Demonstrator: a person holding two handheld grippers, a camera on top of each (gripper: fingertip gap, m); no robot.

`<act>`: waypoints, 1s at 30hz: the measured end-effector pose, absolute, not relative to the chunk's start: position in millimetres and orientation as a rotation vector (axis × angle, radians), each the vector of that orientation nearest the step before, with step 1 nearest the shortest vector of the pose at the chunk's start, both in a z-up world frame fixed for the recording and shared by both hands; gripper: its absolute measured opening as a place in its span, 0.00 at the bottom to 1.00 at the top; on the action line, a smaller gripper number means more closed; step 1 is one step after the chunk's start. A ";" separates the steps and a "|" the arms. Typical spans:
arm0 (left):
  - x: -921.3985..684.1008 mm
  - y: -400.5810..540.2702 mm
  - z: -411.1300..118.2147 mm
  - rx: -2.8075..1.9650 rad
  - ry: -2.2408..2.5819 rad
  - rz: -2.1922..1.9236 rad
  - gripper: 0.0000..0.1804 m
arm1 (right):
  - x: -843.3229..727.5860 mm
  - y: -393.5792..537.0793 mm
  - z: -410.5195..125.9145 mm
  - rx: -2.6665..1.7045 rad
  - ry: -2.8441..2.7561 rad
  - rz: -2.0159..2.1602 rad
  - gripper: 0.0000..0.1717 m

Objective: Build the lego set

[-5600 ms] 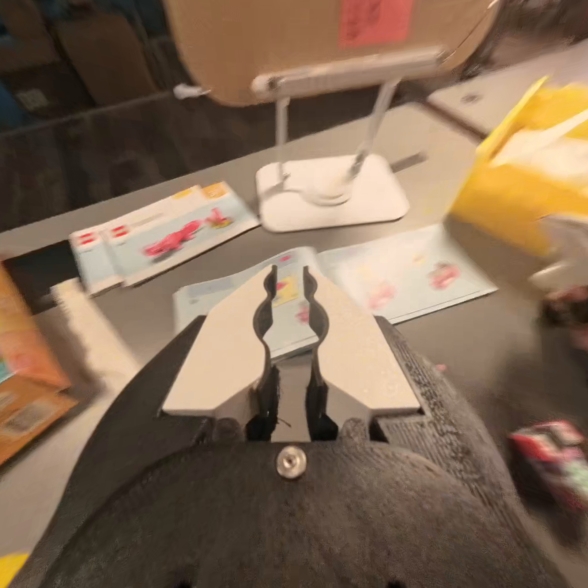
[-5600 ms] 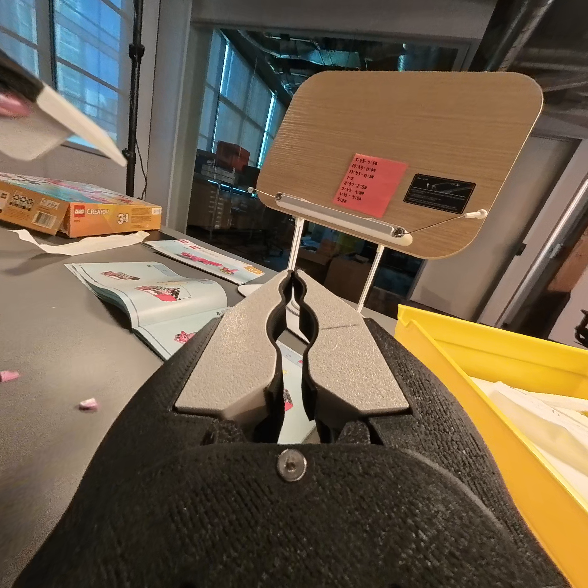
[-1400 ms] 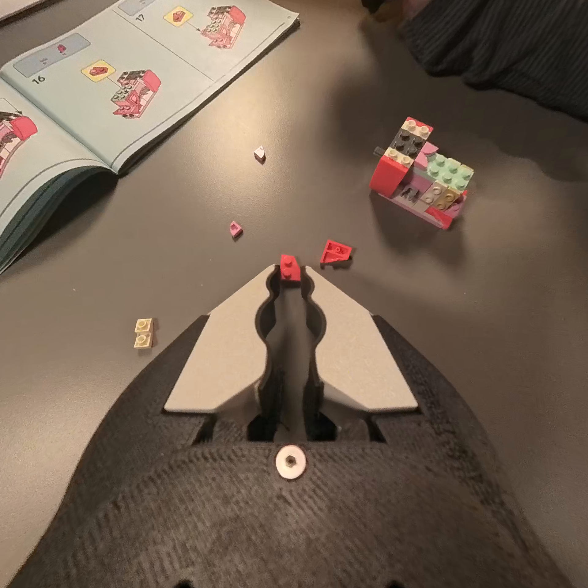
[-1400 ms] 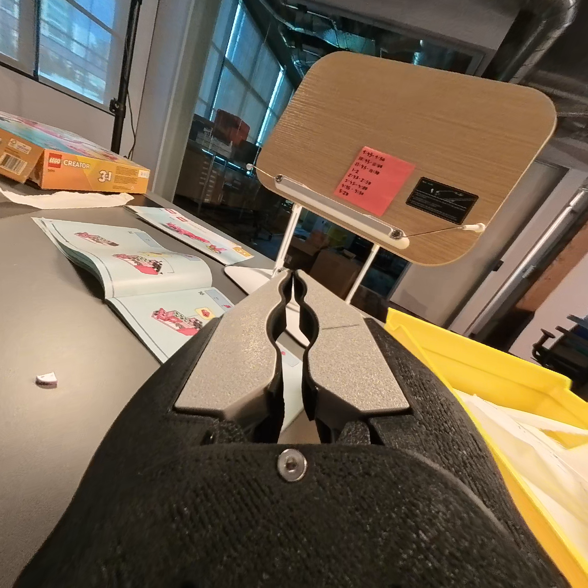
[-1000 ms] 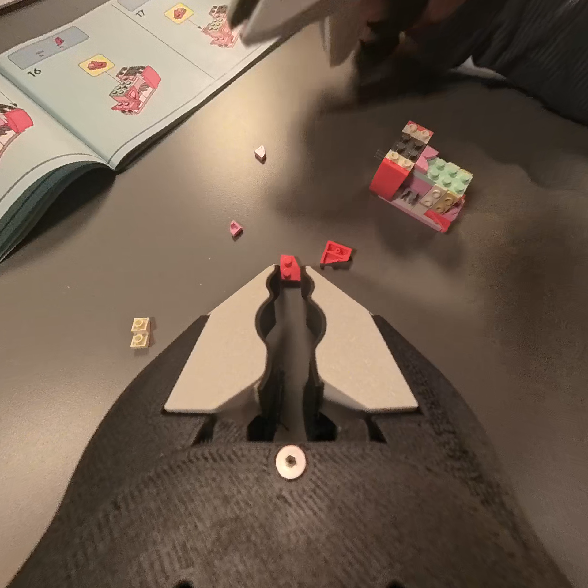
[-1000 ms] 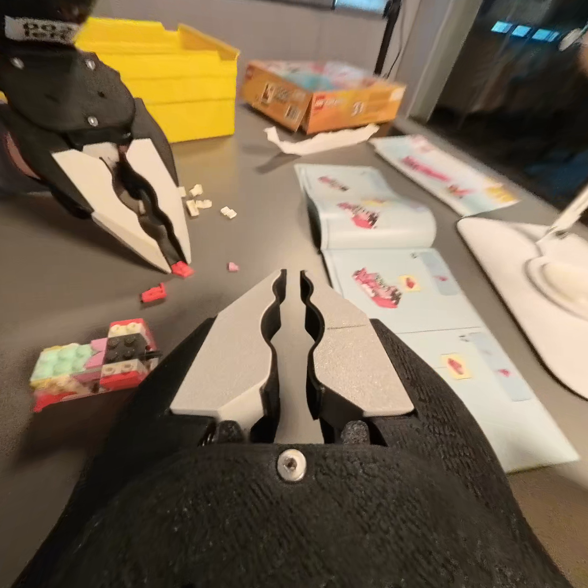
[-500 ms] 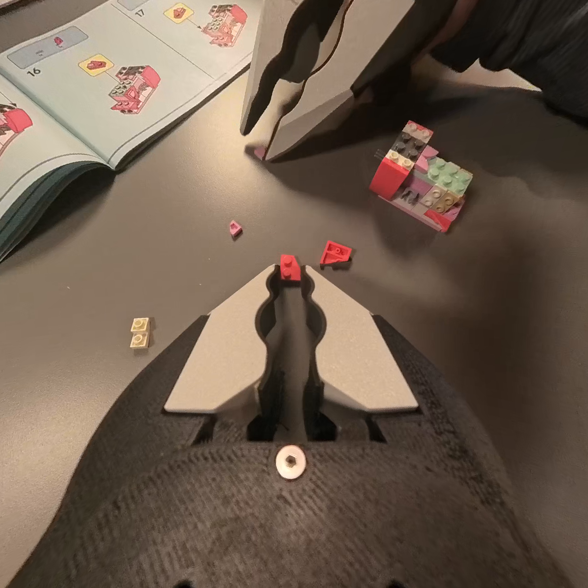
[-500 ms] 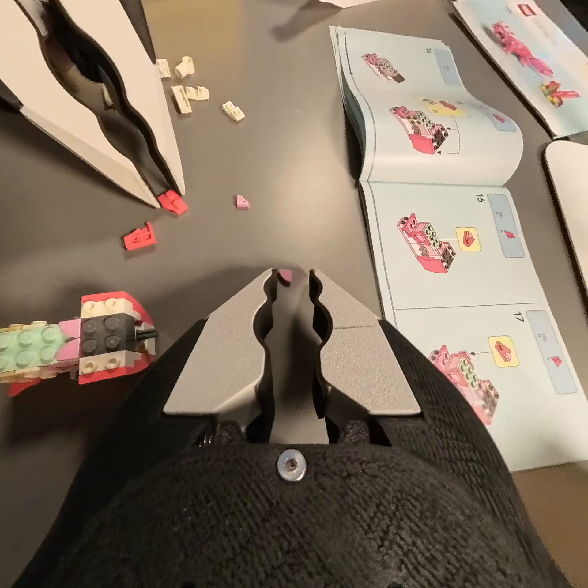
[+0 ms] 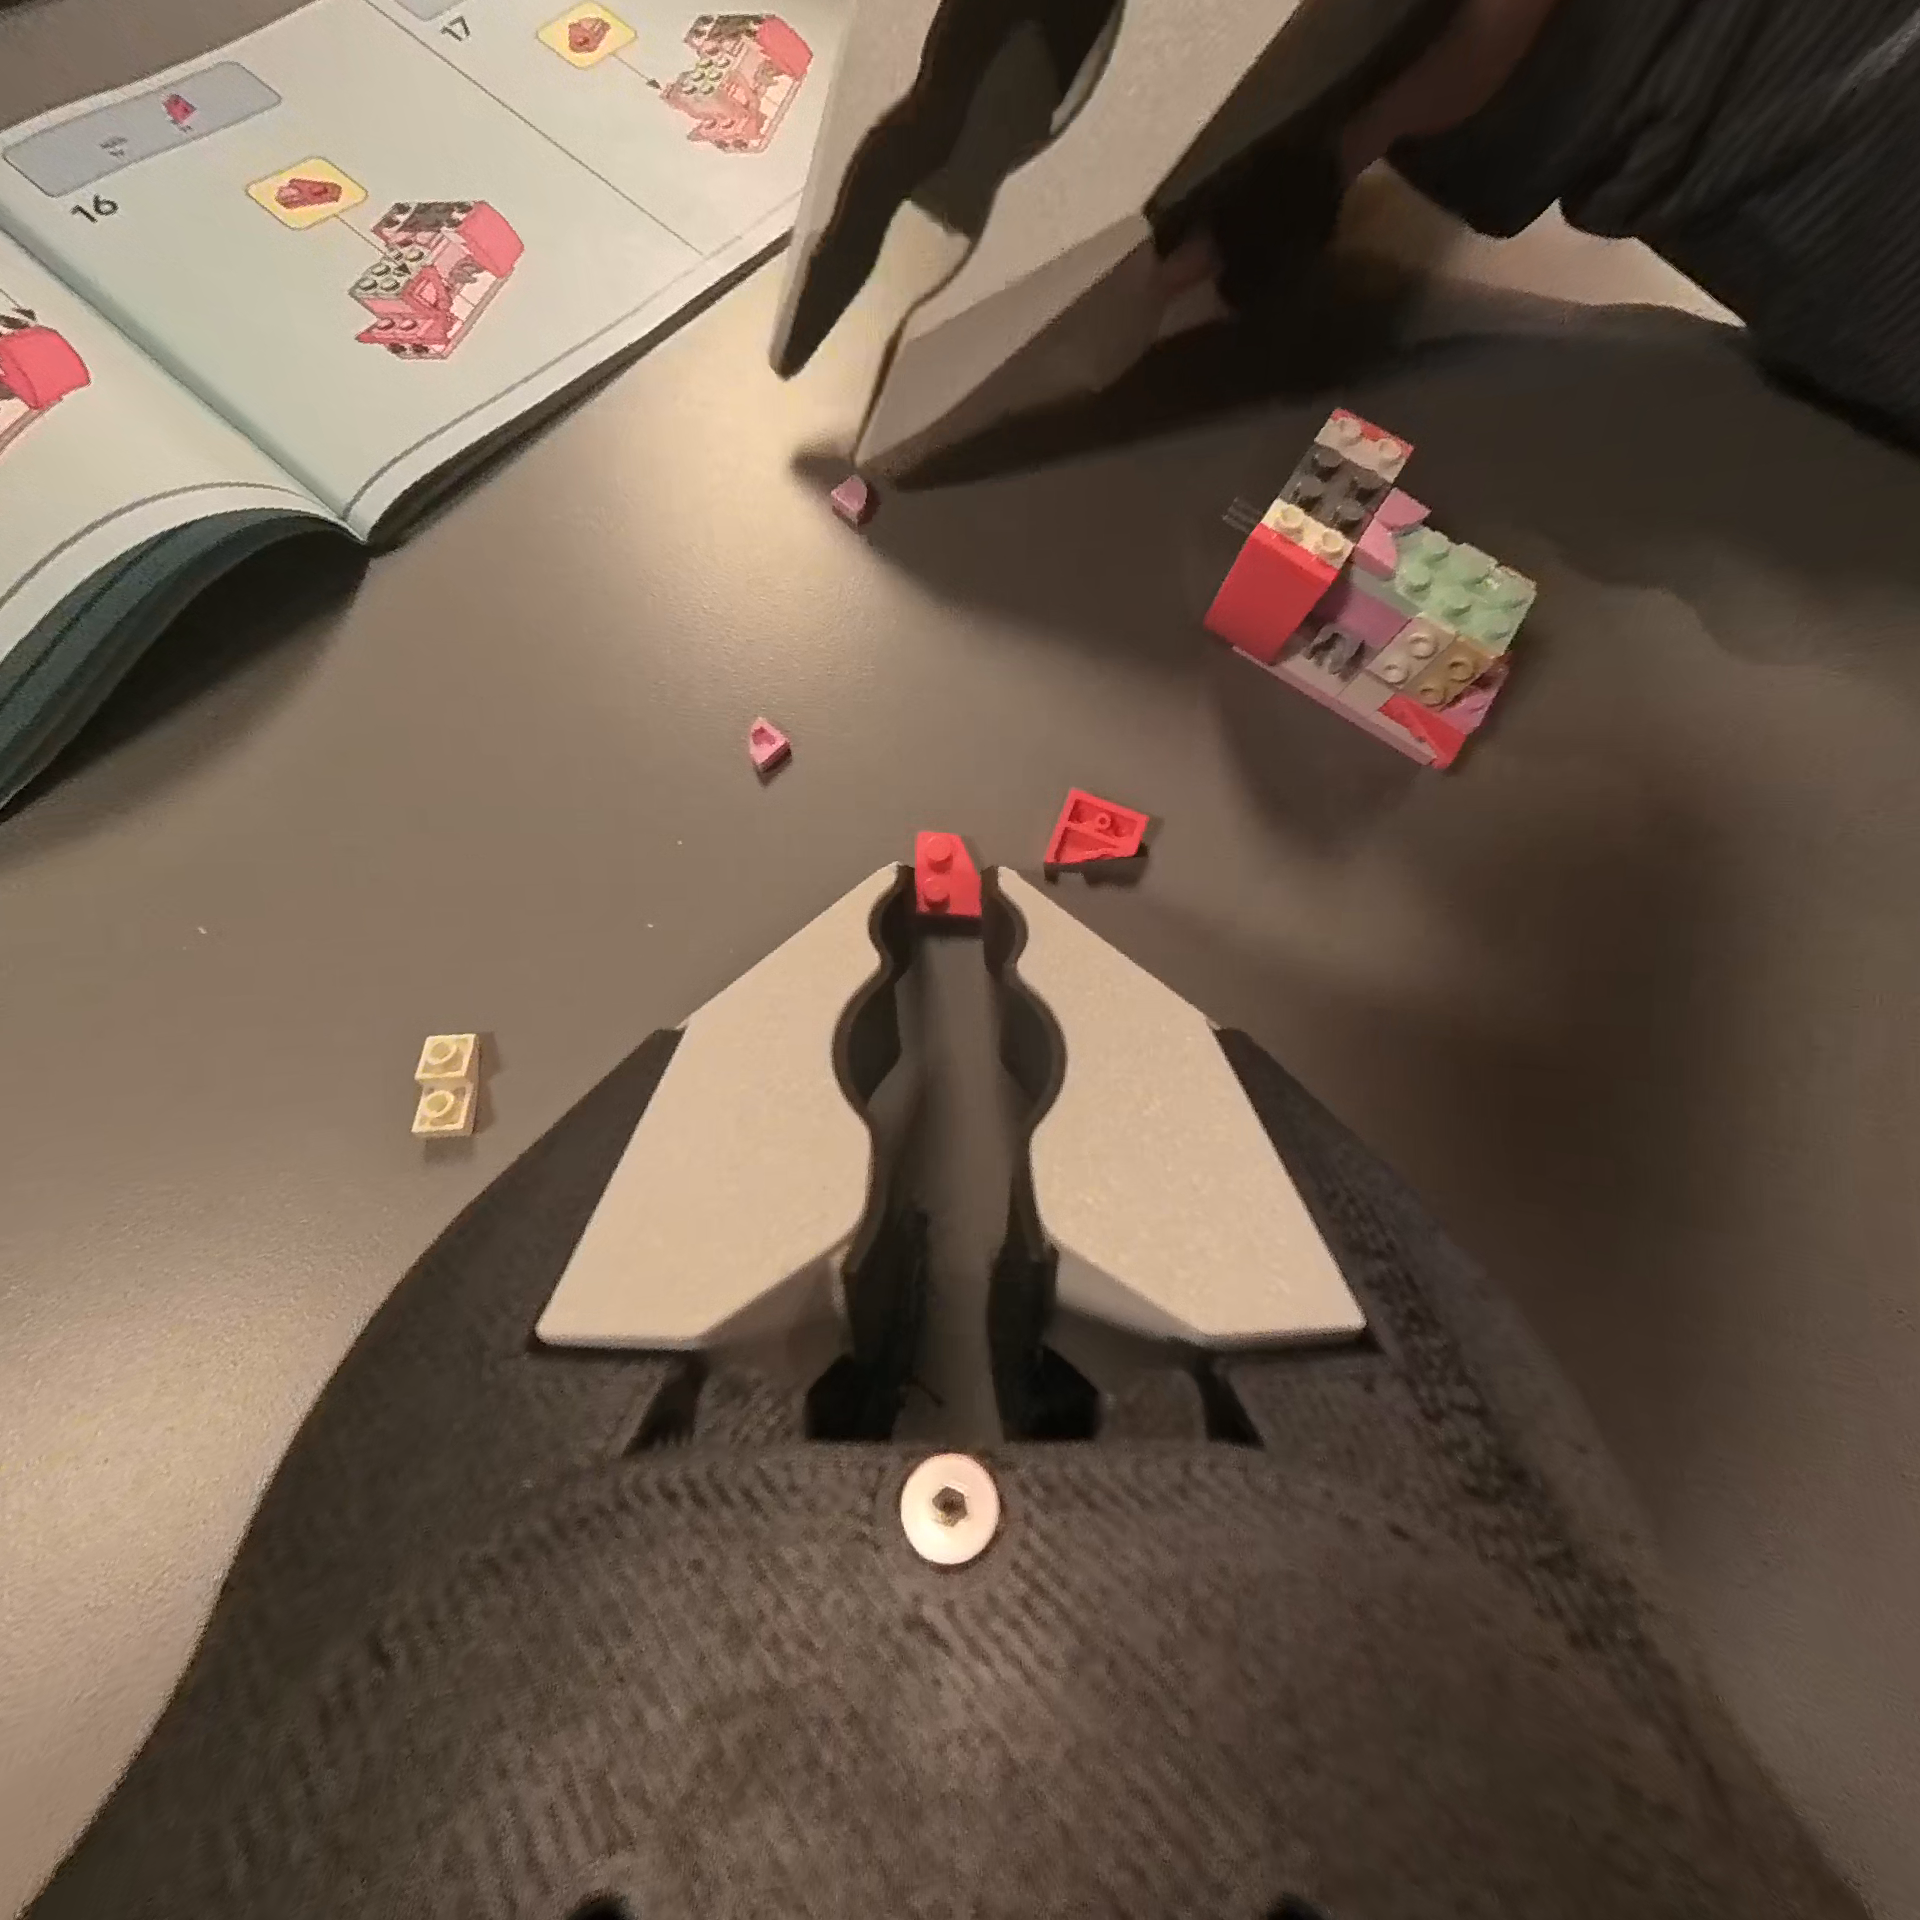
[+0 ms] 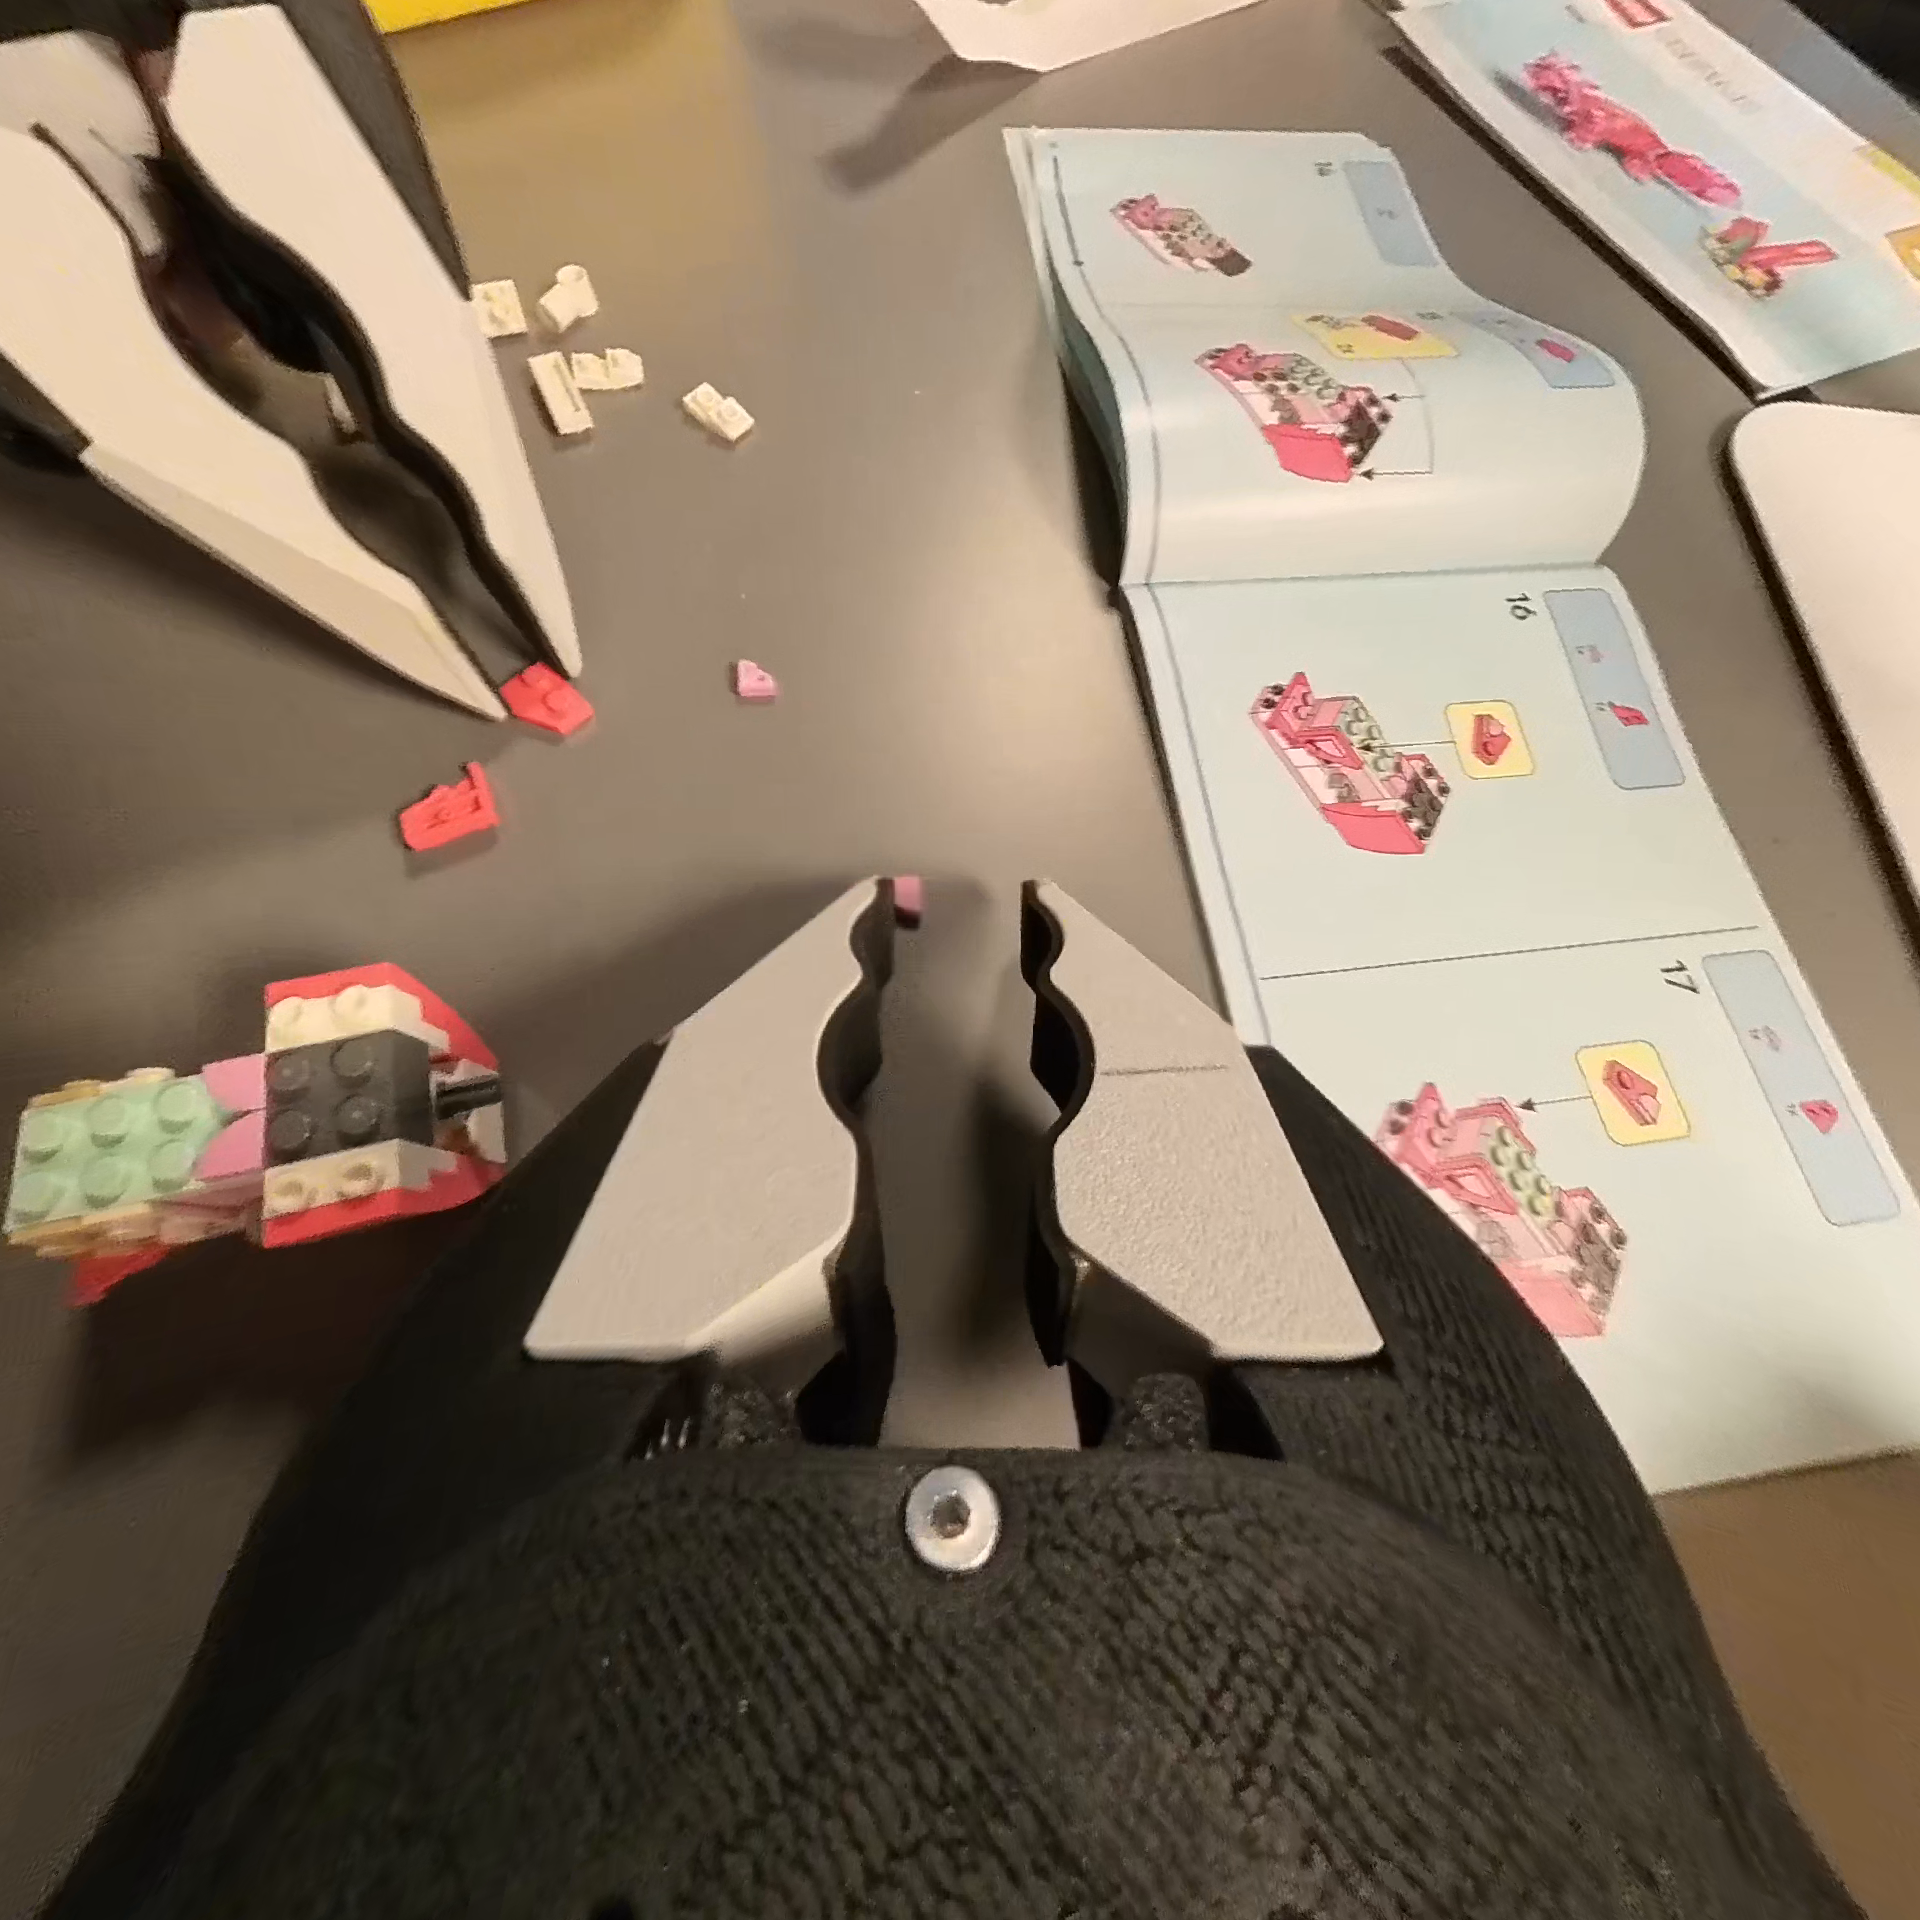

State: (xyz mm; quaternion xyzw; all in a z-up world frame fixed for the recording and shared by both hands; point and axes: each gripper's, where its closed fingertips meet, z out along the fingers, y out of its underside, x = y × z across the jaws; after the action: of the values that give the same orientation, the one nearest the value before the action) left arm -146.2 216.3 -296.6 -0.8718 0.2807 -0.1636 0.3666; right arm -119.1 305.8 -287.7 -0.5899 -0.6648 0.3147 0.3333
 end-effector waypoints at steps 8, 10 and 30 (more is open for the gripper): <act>-146.2 216.3 -296.6 -2.242 0.720 -0.423 0.07 | -115.8 306.1 -294.8 -1.568 -1.763 0.773 0.12; -146.3 216.3 -296.6 -2.242 0.721 -0.421 0.07 | -115.9 308.1 -294.7 -1.569 -1.754 0.758 0.11; -144.3 216.4 -296.8 -2.240 0.712 -0.446 0.07 | -115.1 311.1 -293.9 -1.574 -1.736 0.738 0.17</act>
State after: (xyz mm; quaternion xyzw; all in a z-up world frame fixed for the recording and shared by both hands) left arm -144.3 216.4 -296.8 -0.8713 0.2771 -0.1735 0.3661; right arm -115.1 311.1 -293.9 -0.6035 -0.6655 0.2830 0.3360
